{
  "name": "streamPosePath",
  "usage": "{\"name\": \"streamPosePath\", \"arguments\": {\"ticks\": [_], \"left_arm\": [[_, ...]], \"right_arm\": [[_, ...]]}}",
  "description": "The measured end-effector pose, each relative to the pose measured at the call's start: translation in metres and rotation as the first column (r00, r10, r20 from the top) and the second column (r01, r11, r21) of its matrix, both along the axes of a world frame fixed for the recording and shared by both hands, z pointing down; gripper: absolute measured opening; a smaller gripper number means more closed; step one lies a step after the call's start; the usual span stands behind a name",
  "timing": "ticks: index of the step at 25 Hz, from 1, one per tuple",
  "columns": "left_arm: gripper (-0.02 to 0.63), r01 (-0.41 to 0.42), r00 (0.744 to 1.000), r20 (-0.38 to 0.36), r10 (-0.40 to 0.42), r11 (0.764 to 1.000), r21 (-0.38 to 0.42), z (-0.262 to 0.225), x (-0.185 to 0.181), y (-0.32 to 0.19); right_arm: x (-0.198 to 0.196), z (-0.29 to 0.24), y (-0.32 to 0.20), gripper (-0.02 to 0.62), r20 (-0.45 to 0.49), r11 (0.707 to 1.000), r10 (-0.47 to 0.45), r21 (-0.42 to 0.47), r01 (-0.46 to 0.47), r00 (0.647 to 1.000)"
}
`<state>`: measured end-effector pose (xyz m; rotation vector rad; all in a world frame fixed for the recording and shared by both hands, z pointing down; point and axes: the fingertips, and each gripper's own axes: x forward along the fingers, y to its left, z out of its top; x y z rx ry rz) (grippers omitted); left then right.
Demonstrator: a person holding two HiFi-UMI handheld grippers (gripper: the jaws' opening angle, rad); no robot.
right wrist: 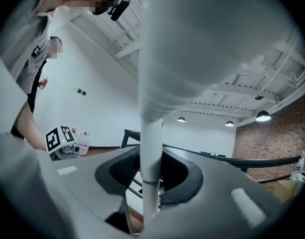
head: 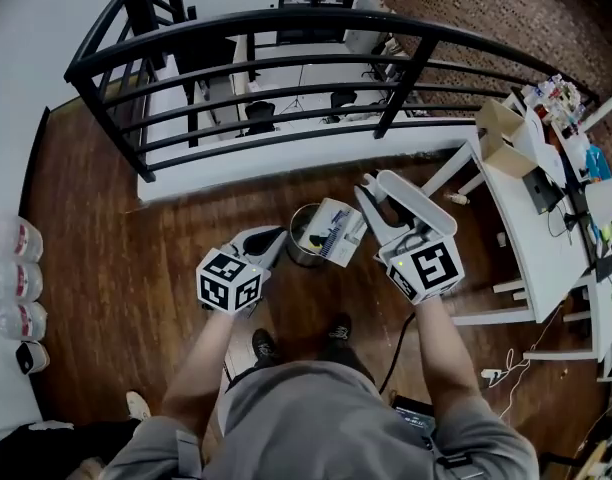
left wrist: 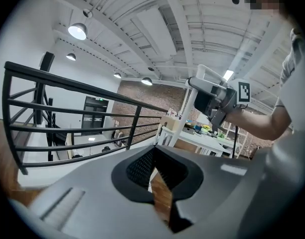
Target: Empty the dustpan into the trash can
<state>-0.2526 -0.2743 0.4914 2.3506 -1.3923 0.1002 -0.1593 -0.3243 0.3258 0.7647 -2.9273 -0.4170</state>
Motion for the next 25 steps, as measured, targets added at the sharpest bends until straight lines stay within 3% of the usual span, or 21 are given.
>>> {"name": "streamPosePath", "arguments": {"ticks": [6, 13, 25], "left_arm": [[0.005, 0.000, 1.000, -0.003, 0.000, 1.000, 0.013, -0.006, -0.031, 0.023], [0.005, 0.039, 0.999, -0.033, -0.038, 0.999, 0.029, -0.013, -0.059, 0.029], [0.005, 0.121, 0.991, -0.059, -0.117, 0.991, 0.061, -0.026, -0.109, 0.078]], "right_arm": [[-0.039, 0.008, 0.015, 0.112, -0.061, 1.000, -0.007, 0.021, 0.008, 0.998], [-0.098, 0.025, 0.028, 0.112, -0.147, 0.995, -0.089, 0.022, 0.093, 0.985], [-0.134, 0.048, 0.062, 0.112, -0.188, 0.986, -0.160, 0.004, 0.164, 0.969]]}}
